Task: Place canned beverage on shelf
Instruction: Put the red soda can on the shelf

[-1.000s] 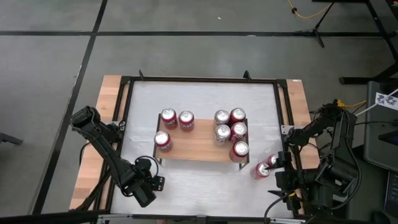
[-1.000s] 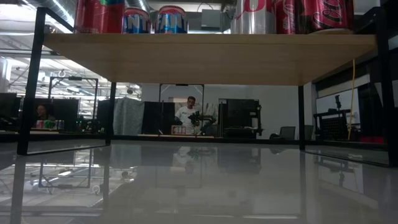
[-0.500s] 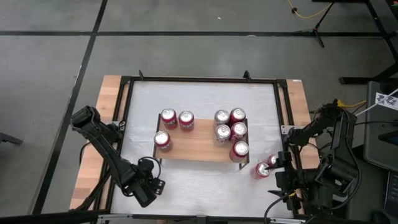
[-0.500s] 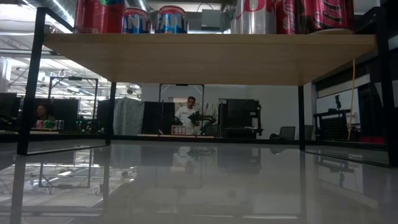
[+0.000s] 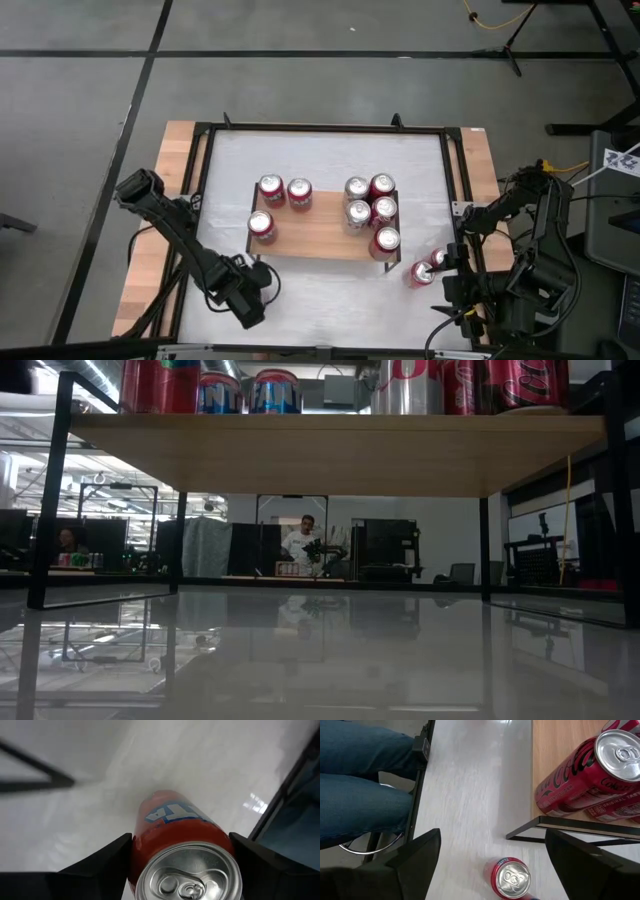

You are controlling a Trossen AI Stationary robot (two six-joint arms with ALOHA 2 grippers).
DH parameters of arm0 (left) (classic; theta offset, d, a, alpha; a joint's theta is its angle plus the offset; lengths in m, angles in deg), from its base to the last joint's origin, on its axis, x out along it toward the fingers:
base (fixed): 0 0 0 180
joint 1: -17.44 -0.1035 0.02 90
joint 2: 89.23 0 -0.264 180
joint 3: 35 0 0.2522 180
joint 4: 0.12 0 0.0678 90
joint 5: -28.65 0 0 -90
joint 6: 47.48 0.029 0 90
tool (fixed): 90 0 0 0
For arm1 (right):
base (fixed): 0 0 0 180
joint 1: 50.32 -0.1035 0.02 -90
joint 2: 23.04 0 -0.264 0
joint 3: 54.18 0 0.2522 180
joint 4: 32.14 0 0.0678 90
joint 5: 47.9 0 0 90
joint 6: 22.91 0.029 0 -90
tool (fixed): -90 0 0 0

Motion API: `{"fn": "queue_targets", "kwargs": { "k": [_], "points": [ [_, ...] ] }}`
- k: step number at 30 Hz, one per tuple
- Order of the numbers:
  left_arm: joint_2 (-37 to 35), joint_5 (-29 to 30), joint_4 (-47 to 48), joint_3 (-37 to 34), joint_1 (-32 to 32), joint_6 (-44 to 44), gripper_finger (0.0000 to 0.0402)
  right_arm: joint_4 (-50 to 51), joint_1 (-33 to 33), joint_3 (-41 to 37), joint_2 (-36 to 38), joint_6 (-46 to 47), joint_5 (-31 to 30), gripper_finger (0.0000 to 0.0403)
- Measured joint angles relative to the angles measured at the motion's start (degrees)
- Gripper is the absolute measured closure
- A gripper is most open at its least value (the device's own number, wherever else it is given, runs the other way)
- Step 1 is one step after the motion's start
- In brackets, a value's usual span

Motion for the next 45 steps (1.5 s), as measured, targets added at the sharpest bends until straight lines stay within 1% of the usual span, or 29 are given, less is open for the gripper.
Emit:
{"fn": "queue_targets", "kwargs": {
  "k": [4, 9, 12, 16, 24, 27, 35, 45],
  "points": [
    [0.0, -0.5, -0.3, 0.0, -1.0, 10.1, 0.0124, 0.0, 0.0, 0.0, 0.0, 0.0, 0.0, 0.0056],
    [0.0, -5.6, -0.3, 0.0, -1.8, 20.8, 0.0123, 0.0, 0.0, 0.0, 0.0, 0.0, 0.0, 0.0056],
    [0.0, -8.1, 0.4, 0.0, -1.8, 25.2, 0.0121, 0.0, 0.0, 0.0, 0.0, 0.0, 0.0, 0.0056],
    [0.0, -8.8, 0.9, 0.0, -1.5, 28.0, 0.0108, 0.0, 0.0, 0.0, 0.0, 0.0, 0.0, 0.0056],
    [0.0, -8.9, 0.9, 0.0, -1.5, 28.1, 0.0079, 0.0, 0.0, 0.0, 0.0, 0.0, 0.0, 0.0056],
    [0.0, -8.9, 1.1, 0.3, -1.5, 27.2, 0.0077, 0.0, 0.0, 0.0, 0.0, 0.0, 0.0, 0.0056],
    [0.0, -8.9, 1.2, 0.7, -1.5, 20.3, 0.0078, 0.0, 0.0, 0.0, 0.0, 0.0, 0.0, 0.0056],
    [-0.5, -9.0, 1.2, 0.9, -1.6, 18.4, 0.0079, 0.0, 0.0, 0.0, 0.0, 0.0, 0.0, 0.0056]
  ]
}}
